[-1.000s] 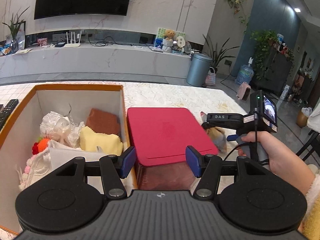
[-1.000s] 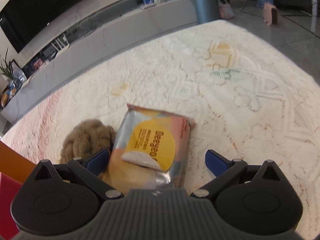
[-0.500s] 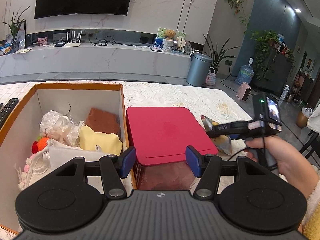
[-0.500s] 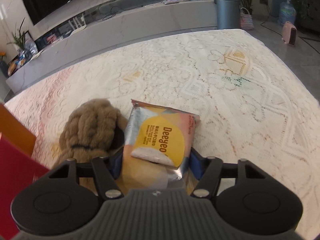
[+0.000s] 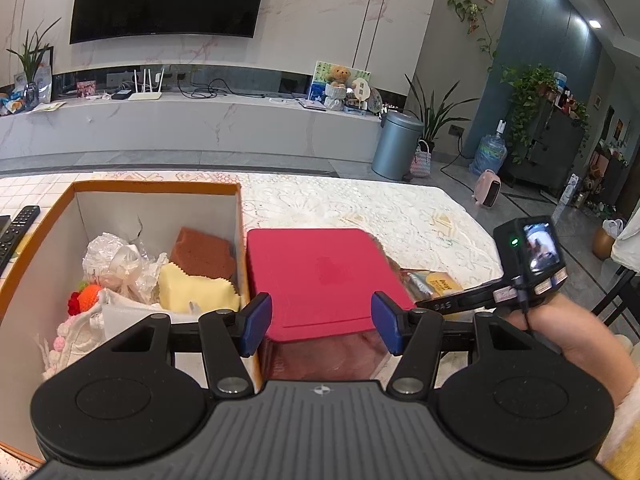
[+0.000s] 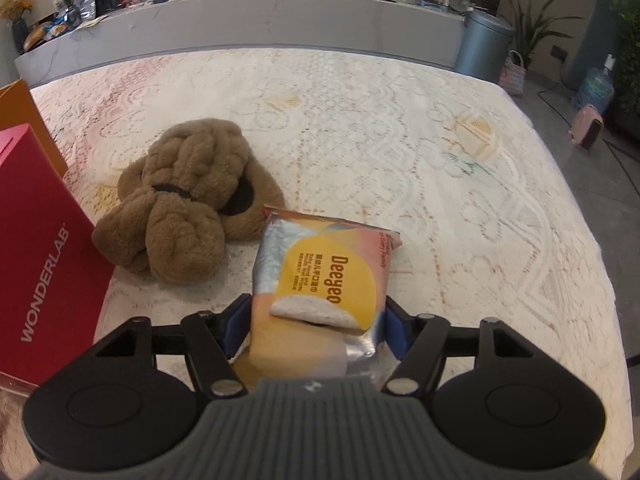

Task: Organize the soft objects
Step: 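Grasp the brown plush dog with the left tool while right holds the bag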

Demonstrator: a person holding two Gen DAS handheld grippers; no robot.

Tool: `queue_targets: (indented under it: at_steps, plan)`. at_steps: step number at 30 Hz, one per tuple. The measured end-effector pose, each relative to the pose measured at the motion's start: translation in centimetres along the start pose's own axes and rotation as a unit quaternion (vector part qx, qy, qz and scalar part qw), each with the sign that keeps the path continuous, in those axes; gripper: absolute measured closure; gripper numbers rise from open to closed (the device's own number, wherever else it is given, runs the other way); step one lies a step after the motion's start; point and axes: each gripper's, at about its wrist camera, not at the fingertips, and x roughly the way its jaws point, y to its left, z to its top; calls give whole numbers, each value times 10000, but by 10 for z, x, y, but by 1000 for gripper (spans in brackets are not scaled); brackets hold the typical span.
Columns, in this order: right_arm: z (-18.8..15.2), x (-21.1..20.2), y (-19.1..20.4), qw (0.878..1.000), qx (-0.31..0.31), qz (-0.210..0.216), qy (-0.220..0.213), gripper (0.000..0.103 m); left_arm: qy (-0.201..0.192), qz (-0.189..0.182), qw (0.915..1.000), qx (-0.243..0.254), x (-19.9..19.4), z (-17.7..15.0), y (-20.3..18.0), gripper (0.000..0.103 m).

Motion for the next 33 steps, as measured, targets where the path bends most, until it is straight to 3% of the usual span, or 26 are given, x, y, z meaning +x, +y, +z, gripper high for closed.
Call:
queue_targets:
  at_steps: [5, 11, 14, 17, 21, 27, 33]
  plan:
    - [-1, 6, -8, 9997, 167, 192, 58, 36, 44, -107, 9999, 74, 1, 20, -26, 36]
    - [0, -1, -20, 9979, 400, 513, 30, 45, 27, 36, 9976, 689, 18, 36, -78, 36]
    - [1, -11, -30, 9959, 543, 712, -125, 45, -122, 491, 9876, 1483, 36, 40, -111, 36]
    - [2, -27, -43, 9943, 683, 760, -309, 45, -122, 553, 9769, 2062, 59, 44, -138, 36]
    - [2, -44, -69, 9891, 1026, 900, -557, 45, 541, 512, 9708, 2279, 110, 48, -159, 36]
    - [-4, -50, -104, 9866, 1372, 617, -634, 45, 1574, 599, 9632, 2093, 183, 45, -160, 36]
    - [-7, -53, -127, 9739, 1821, 1094, -804, 45, 2562, 552, 9447, 1969, 234, 31, -149, 36]
